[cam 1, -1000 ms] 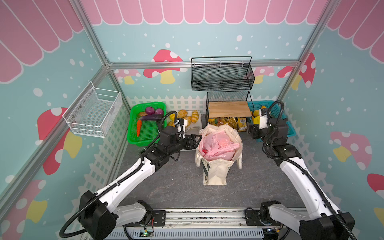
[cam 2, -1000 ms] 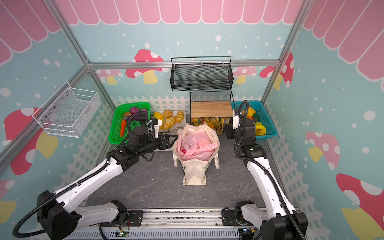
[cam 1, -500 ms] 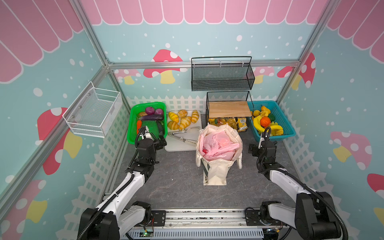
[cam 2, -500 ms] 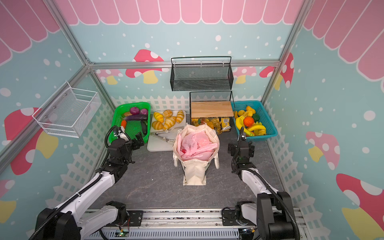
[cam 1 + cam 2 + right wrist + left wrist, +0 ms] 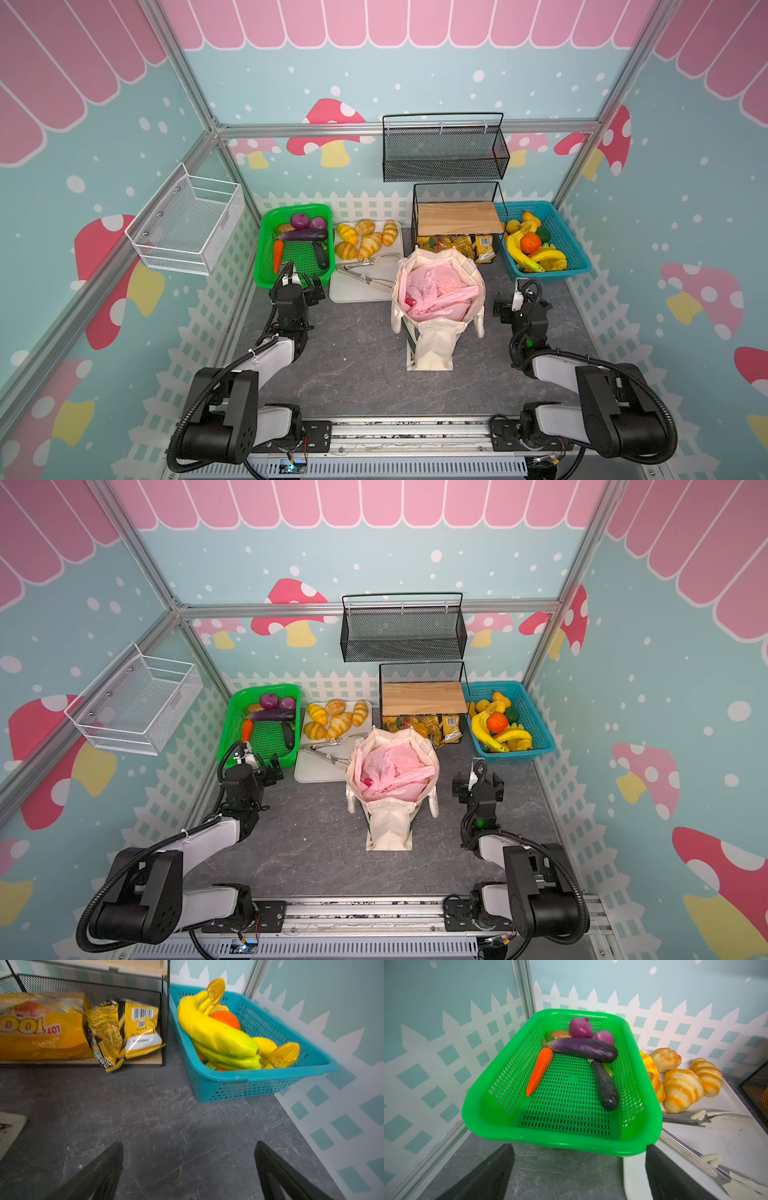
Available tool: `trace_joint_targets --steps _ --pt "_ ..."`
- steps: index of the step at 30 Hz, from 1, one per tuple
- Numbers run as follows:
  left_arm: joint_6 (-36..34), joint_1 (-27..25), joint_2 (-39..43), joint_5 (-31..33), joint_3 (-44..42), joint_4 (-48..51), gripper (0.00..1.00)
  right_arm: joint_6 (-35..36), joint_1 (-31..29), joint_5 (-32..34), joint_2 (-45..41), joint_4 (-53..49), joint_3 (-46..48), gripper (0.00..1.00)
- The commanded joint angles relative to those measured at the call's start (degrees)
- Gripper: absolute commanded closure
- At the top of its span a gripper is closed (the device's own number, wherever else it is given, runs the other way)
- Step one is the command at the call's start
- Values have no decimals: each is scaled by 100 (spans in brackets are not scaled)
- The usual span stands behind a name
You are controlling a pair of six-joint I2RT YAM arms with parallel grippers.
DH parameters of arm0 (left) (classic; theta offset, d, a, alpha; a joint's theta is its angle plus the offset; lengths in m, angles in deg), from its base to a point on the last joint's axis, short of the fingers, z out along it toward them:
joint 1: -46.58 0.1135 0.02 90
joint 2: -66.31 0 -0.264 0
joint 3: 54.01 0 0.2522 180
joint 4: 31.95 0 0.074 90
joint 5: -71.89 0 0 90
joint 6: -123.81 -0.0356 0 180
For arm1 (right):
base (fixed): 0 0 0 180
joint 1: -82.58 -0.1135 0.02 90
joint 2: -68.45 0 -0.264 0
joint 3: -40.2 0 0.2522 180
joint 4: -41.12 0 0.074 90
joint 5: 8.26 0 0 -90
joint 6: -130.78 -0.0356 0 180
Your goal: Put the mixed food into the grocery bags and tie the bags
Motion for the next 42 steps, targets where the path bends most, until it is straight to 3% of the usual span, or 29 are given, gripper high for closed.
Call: trace_joint_targets --steps 1,6,11,12,13,15,42 --pt "-218 112 -320 -339 160 -144 0 248 15 -265 152 767 56 1" --pt "-329 193 -1187 -827 -33 -1136 0 390 17 -467 417 1231 29 1" --pt "-292 264 -1340 -1000 -367 -1904 0 424 220 -739 1307 2575 325 1" --pt "-261 272 -1269 -1018 -315 -1688 0 431 232 -754 1374 2809 333 1" --pt "-260 272 -1290 -1027 -310 -1695 0 334 286 -832 1183 2226 215 1" --pt "-269 272 -1307 -1017 -324 -1762 0 344 344 -914 1339 2658 289 0" --pt "-300 258 -1306 -977 -328 -1777 0 349 340 -913 1285 2534 281 0"
